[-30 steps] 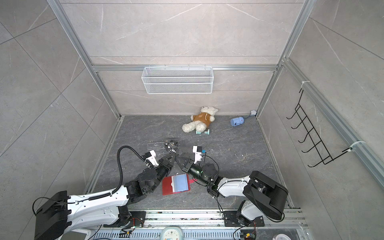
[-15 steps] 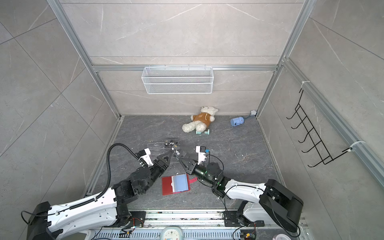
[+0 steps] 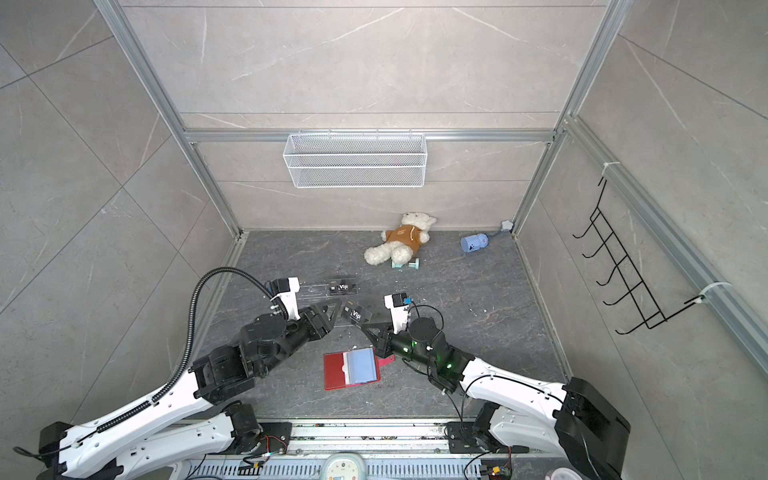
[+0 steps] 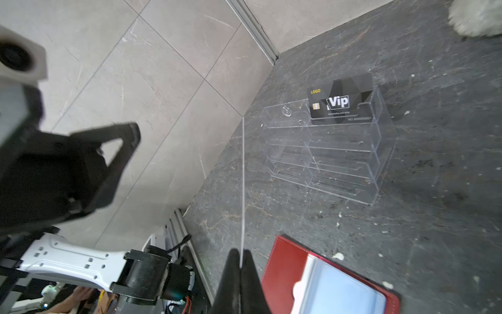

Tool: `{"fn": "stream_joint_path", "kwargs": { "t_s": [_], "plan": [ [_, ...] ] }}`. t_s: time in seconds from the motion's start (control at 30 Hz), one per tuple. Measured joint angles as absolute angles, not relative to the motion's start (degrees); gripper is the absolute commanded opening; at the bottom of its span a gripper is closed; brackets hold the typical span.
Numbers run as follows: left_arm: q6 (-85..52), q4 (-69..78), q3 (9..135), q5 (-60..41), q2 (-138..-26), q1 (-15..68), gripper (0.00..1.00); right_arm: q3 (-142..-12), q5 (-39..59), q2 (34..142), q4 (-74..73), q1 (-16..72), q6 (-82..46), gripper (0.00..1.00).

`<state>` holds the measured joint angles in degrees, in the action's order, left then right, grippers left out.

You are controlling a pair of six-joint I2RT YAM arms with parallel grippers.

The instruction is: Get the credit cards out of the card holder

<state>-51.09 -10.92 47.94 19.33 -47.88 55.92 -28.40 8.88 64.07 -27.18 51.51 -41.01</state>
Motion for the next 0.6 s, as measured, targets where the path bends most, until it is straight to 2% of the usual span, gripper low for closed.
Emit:
{"fn": "stream_joint_path", "kwargs": {
  "t_s": [0.17, 0.27, 0.43, 0.6],
  "plan": [
    [-43.5, -17.4, 55.8, 0.6, -54.0, 44.3, 0.57, -28.4, 9.5, 63.9, -25.0, 51.5, -37.3, 0.00],
    [-37.6, -21.6, 61.6, -10.1, -58.9, 40.4, 0.56, -28.3, 9.9, 63.9, -25.1, 51.5, -35.9, 0.00],
    [-26.8, -28.6, 70.5, -22.6, -65.2, 38.9, 0.56, -26.8, 11.1, 63.2, -25.5, 51.5, -33.3, 0.00],
    [-14.4, -35.7, 75.8, -31.0, -68.7, 38.8, 0.55, -26.1, 12.5, 61.4, -25.2, 51.5, -30.3, 0.00]
  ]
}}
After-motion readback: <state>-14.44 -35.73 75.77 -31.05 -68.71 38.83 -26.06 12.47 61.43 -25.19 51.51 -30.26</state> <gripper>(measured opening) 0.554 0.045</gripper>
